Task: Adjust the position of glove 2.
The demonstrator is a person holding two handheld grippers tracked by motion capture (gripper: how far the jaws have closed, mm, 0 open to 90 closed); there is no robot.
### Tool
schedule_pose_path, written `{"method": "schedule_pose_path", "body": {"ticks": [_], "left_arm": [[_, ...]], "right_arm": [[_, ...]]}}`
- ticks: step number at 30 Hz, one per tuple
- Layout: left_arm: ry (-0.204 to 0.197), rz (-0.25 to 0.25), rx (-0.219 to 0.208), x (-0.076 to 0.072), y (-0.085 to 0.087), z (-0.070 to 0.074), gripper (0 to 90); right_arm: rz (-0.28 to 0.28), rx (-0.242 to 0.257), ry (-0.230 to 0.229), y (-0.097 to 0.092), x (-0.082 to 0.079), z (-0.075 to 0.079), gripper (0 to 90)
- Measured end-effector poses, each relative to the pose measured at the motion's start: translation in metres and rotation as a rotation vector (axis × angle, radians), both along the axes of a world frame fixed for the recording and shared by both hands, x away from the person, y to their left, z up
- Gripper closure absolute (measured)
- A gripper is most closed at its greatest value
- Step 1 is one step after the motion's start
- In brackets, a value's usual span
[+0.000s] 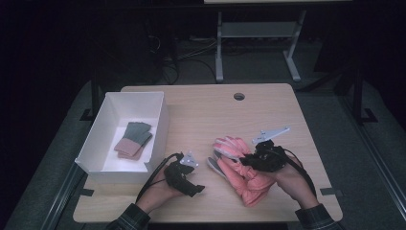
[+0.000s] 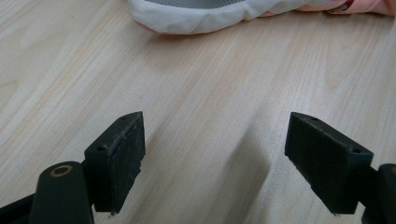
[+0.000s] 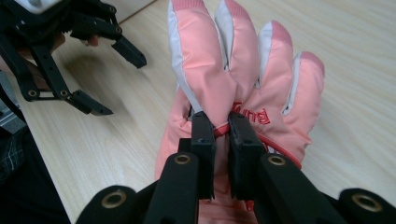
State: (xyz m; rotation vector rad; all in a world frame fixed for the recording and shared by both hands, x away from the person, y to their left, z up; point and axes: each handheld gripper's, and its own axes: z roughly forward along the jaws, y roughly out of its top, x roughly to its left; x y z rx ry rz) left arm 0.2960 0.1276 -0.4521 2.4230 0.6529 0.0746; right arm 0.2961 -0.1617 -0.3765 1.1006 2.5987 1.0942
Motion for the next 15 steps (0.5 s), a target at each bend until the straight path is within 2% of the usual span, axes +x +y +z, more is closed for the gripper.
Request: {"method": "schedule_pose_path", "body": {"ticks": [8,9,12,15], "left_arm": [[0.001,-0.002,0.005,0.0,0.0,0.0,20.0],[0.002,-0.001,0.004,0.0,-0.001,-0.001,20.0],[0.001,-0.001,0.002,0.0,-0.001,-0.001,20.0],[0.0,-0.001,0.003,0.0,-0.001,-0.001,20.0]], "right_arm": [[0.002,-0.003,0.006,0.006,-0.004,0.005,82.2],[0.005,-0.015,0.001,0.008,-0.003,0.003,82.1],[0.003,-0.019,0.034,0.014,0.0,-0.006,80.8],[0.013,-0.033,0.042,0.02,0.002,-0.012,75.8]]}}
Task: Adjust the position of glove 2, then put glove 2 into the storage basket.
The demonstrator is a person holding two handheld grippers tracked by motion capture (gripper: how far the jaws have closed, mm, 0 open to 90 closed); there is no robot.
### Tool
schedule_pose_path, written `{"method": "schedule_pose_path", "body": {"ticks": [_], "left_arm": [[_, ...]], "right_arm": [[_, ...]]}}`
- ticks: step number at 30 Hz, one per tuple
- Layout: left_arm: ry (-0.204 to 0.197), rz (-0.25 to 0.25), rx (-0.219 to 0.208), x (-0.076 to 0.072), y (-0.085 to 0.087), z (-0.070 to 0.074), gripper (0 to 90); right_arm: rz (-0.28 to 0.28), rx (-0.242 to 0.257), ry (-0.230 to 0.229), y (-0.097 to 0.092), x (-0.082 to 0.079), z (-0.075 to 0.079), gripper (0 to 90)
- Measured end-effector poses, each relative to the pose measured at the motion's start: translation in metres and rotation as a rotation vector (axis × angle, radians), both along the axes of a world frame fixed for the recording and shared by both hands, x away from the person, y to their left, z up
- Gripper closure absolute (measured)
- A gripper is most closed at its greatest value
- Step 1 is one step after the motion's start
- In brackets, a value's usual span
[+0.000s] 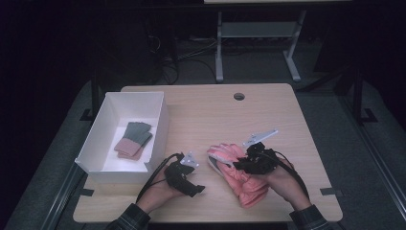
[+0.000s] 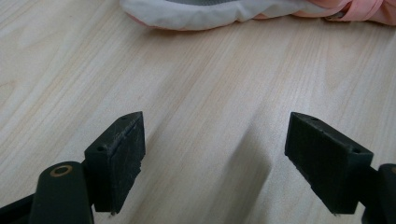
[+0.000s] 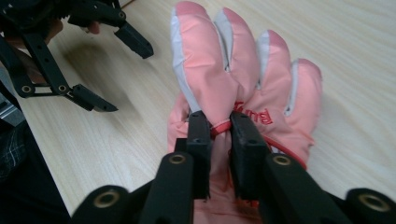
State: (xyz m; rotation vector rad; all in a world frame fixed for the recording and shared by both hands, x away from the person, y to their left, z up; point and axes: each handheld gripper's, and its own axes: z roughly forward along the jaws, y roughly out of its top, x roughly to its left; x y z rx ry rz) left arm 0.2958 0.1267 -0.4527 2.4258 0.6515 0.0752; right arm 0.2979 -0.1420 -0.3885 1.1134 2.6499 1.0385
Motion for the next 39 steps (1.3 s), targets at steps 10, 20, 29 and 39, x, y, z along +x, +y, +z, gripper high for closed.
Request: {"method": "schedule_pose_path", "body": {"ticks": [10,20,29,39], "left_arm": [[0.007,-0.016,-0.039,-0.003,0.0,0.006,44.0],[0.02,-0.035,-0.103,-0.004,-0.007,0.014,89.8],[0.034,-0.104,-0.091,-0.009,-0.046,0.011,89.7],[0.016,-0.09,-0.063,0.007,-0.074,0.004,89.8]], "right_arm": [[-0.029,0.106,-0.068,-0.02,-0.003,0.016,54.5],[-0.114,0.081,-0.144,-0.067,-0.006,0.011,90.0],[-0.12,0.035,-0.079,-0.101,-0.006,-0.03,90.0],[-0.051,0.011,0.013,-0.098,-0.018,-0.058,90.0]]}}
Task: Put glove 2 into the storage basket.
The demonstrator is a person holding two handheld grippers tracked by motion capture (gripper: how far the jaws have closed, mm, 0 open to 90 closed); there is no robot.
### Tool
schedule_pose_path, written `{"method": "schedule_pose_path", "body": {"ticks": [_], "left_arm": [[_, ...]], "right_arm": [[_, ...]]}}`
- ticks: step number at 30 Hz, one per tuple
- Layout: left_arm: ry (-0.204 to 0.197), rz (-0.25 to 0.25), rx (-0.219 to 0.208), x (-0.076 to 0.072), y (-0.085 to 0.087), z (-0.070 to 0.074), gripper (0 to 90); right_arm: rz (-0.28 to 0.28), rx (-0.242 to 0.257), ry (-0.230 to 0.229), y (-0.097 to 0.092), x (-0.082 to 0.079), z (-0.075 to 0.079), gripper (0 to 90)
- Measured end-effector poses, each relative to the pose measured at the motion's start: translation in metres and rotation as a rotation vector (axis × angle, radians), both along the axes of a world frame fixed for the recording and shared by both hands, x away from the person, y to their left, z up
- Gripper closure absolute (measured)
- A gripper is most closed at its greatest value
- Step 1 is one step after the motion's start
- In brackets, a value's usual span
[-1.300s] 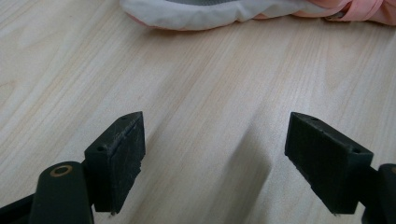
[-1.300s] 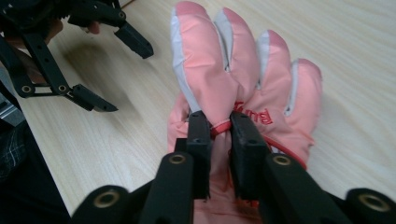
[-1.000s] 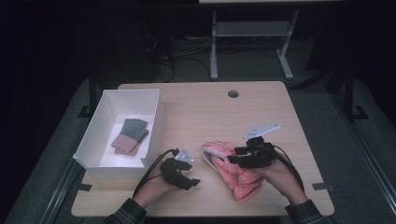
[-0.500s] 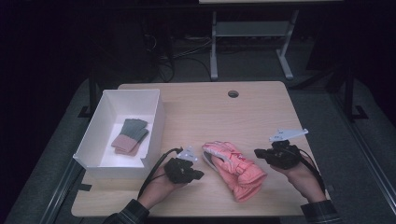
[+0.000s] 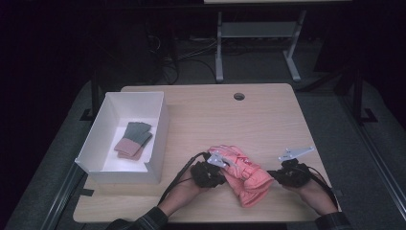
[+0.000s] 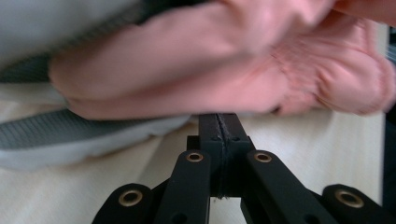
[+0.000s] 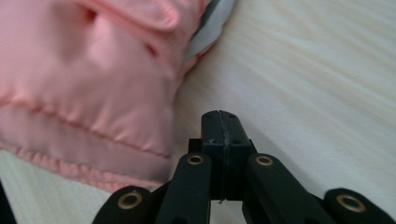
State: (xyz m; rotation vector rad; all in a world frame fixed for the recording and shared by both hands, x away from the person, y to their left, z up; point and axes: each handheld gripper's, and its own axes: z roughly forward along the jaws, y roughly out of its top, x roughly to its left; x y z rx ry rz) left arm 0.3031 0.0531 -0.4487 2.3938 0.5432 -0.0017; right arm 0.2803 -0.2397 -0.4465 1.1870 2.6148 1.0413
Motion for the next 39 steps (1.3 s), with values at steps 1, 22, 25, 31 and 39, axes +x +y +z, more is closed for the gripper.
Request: {"method": "schedule_pose_path", "body": {"ticks": [1,22,25,31,39], "left_arm": [[-0.007,0.001,0.006,0.004,0.0,0.0,89.8],[-0.028,0.066,-0.035,0.043,0.009,0.008,89.8],[-0.02,0.045,-0.026,0.03,0.021,0.011,89.8],[-0.002,0.002,-0.008,0.002,0.038,0.012,89.8],[0.014,-0.024,0.018,-0.006,0.032,0.005,89.8]], "right_arm": [[0.012,-0.003,-0.002,0.001,0.0,-0.001,90.0],[0.163,0.036,0.002,0.055,-0.024,0.0,90.0],[0.158,0.027,0.011,0.052,-0.031,0.0,90.0],[0.169,-0.005,0.016,0.051,-0.047,0.0,90.0],[0.187,-0.007,0.005,0.065,-0.048,0.006,90.0]]}}
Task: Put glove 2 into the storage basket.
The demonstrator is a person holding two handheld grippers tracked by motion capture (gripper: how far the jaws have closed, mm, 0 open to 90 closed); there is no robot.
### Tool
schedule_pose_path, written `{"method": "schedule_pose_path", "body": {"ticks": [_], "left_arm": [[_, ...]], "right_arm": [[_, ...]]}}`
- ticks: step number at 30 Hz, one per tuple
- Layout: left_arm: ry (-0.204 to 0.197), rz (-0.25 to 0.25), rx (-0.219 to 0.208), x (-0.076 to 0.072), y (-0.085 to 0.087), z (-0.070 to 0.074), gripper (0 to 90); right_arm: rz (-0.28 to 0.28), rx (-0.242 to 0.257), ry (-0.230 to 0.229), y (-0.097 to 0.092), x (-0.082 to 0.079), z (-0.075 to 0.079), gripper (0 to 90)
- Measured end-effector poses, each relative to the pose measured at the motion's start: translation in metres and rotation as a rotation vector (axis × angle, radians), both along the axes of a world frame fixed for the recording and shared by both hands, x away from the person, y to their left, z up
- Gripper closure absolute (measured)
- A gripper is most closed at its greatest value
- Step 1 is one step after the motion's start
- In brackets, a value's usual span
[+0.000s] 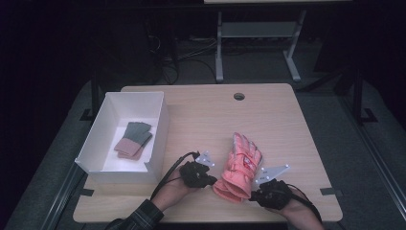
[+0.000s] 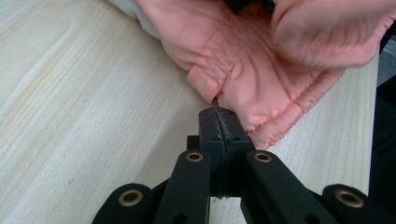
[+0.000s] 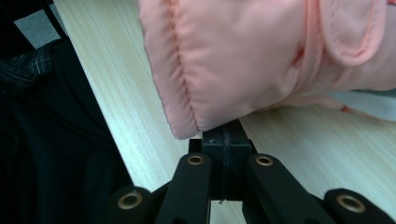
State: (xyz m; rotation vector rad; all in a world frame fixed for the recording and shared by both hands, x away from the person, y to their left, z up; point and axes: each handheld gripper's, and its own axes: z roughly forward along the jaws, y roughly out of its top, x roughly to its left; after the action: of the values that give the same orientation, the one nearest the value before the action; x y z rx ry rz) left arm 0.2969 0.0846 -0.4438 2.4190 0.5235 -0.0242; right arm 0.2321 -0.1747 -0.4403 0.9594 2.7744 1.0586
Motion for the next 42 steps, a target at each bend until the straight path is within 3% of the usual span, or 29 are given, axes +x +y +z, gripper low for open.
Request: {"method": "schedule_pose_path", "body": {"ticks": [7,12,17,18,26,31,35,36,39,42], "left_arm": [[-0.001,0.013,-0.005,0.0,0.0,0.0,89.8],[0.0,-0.005,-0.005,-0.001,-0.001,0.0,89.8],[0.007,0.011,-0.018,-0.001,0.0,0.0,89.8],[0.003,0.003,-0.004,0.001,0.002,0.001,89.8],[-0.015,0.12,-0.048,0.012,0.022,0.012,89.7],[-0.016,0.144,-0.041,0.018,0.03,0.014,89.7],[-0.014,0.154,-0.05,0.019,0.03,0.014,89.7],[-0.02,0.136,-0.031,0.021,0.031,0.015,89.7],[-0.015,0.139,-0.024,0.022,0.029,0.017,89.7],[-0.014,0.149,-0.039,0.025,0.028,0.02,89.6]], "right_arm": [[0.004,-0.005,-0.021,0.007,0.003,0.005,90.0],[0.005,-0.004,-0.041,0.011,0.005,0.011,90.0],[-0.006,-0.024,-0.017,0.01,0.006,0.005,90.0],[-0.011,-0.023,-0.008,0.01,0.007,0.004,90.0],[0.018,0.005,-0.027,0.027,0.008,-0.001,90.0],[0.041,0.011,-0.032,0.042,0.01,0.0,90.0],[-0.006,0.016,-0.019,0.021,0.008,0.006,90.0],[-0.028,0.02,-0.019,0.013,0.007,0.009,90.0],[-0.101,0.071,-0.053,-0.01,0.009,0.02,90.0],[-0.149,0.114,-0.112,-0.02,0.018,0.031,90.0]]}}
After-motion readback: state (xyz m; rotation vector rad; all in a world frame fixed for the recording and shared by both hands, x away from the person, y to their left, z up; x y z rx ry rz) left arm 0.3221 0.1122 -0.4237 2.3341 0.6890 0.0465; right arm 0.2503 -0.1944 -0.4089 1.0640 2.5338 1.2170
